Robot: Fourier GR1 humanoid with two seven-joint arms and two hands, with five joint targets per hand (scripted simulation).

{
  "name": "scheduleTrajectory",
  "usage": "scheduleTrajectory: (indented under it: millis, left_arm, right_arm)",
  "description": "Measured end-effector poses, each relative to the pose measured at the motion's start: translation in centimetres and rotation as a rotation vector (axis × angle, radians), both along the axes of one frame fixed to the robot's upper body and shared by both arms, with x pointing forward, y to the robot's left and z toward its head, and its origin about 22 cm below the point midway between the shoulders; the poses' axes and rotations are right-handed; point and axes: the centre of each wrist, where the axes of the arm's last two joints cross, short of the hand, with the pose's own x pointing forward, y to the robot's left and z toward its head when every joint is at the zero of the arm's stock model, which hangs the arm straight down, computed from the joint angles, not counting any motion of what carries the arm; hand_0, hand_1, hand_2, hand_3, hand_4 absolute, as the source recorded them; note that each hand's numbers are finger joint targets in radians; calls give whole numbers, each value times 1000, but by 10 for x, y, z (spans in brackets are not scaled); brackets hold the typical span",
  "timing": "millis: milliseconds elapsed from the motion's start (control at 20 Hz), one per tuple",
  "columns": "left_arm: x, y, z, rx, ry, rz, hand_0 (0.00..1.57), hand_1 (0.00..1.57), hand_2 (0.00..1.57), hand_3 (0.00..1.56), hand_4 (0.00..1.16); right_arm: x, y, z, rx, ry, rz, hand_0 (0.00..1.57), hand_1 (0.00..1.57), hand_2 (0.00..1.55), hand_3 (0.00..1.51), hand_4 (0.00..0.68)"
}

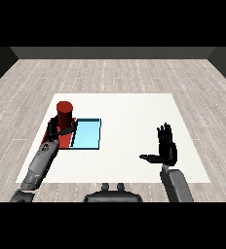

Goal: Pick the red can and put it in the red box

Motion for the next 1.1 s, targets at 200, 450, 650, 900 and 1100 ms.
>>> scheduleTrajectory:
  millis: [200, 450, 650, 900, 1100]
  left_arm:
    - [2, 45, -17, 77, 165, 94, 1571, 1571, 1550, 1466, 1049]
    - [0, 81, -45, 172, 385, 214, 940, 940, 849, 673, 891]
    - [-4, 95, -65, 201, 545, 268, 0, 0, 324, 0, 705]
    - [-8, 98, -82, 209, 677, 267, 258, 258, 572, 499, 642]
    - [-10, 99, -88, 242, 780, 192, 0, 0, 0, 0, 0]
  right_arm:
    - [5, -4, -8, -10, 23, -10, 0, 0, 0, 0, 0]
    - [16, -5, -17, -1, 23, -17, 0, 0, 0, 0, 0]
    - [23, -5, -22, -12, 22, -28, 0, 0, 0, 0, 0]
    - [37, -3, -29, -22, 26, -34, 0, 0, 0, 0, 0]
    - [44, -2, -30, -21, 20, -30, 0, 0, 0, 0, 0]
